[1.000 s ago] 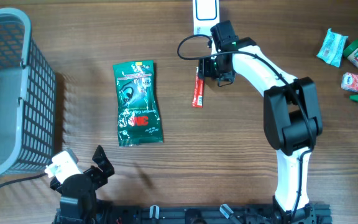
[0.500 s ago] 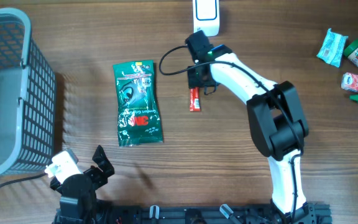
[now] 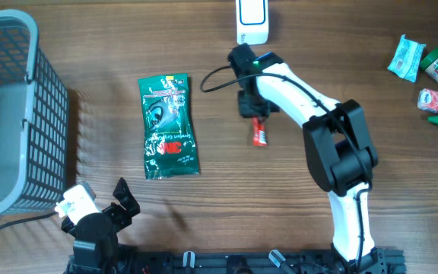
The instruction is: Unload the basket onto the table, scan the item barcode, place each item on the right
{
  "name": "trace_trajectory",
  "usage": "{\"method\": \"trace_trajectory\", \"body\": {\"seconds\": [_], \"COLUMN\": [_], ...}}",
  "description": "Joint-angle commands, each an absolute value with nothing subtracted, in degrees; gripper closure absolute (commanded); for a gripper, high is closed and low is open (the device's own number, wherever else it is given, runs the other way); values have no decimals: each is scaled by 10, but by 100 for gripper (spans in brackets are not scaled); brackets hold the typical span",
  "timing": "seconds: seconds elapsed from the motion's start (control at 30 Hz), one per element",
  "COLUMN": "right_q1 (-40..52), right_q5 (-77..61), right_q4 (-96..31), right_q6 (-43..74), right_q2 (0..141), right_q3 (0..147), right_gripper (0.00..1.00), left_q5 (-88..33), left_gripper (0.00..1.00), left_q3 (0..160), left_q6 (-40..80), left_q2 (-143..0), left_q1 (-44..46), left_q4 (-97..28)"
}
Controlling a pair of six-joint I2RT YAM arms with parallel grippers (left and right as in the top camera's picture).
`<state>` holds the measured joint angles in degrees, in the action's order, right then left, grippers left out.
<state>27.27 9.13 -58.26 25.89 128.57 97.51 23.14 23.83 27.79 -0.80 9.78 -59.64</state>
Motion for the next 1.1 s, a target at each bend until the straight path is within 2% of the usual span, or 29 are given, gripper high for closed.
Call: {"method": "trace_trajectory", "body": {"seconds": [0.0, 0.17, 0.33, 0.5, 0.77, 0.9, 1.07], "right_q1": [235, 236, 238, 239, 243, 258, 286], "right_q5": [154, 155, 157, 227, 230, 229, 211], "right_q4": [-620, -627, -650, -670, -724, -710, -693], "right_q6": [366, 395, 430, 479, 455, 337, 300], "right_q2": [1218, 1150, 1140, 1140, 1140, 1140, 1141], "right_q3": [959, 959, 959, 959, 959, 950, 899], "right_gripper": [96, 96, 96, 96, 96, 96, 96], "left_q5": [239, 239, 239, 239, 239, 239, 239], "left_gripper": [0, 0, 0, 0, 0, 0, 0], "left_q3": [236, 236, 236, 236, 236, 236, 236], "left_q6": [284, 284, 284, 284, 284, 284, 284], "left_q2": [-4, -4, -4, -4, -4, -4, -4], "left_q1": [95, 95, 95, 95, 95, 95, 95], "left_q4": [-595, -595, -595, -595, -595, -595, -595]}}
